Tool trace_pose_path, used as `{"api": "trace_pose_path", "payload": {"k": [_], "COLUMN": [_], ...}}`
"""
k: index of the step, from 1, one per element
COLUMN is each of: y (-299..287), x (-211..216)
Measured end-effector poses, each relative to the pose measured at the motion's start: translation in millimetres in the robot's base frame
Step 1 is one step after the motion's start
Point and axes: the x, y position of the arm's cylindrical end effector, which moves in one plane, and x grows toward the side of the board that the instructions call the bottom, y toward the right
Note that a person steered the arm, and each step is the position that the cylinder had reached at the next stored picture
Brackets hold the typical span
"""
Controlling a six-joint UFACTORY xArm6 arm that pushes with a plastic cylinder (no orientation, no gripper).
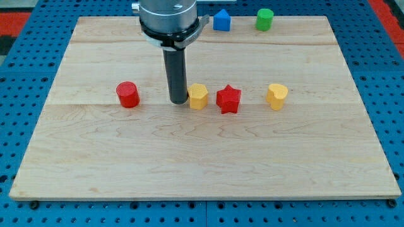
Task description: Move the yellow hexagon into the red star
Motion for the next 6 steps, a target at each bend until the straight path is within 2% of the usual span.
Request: {"api": "trace_pose_path", "payload": {"k": [1, 4, 6], "y": [-16.5, -8.5, 30.6], "x": [7.2, 10.2, -8.0]}}
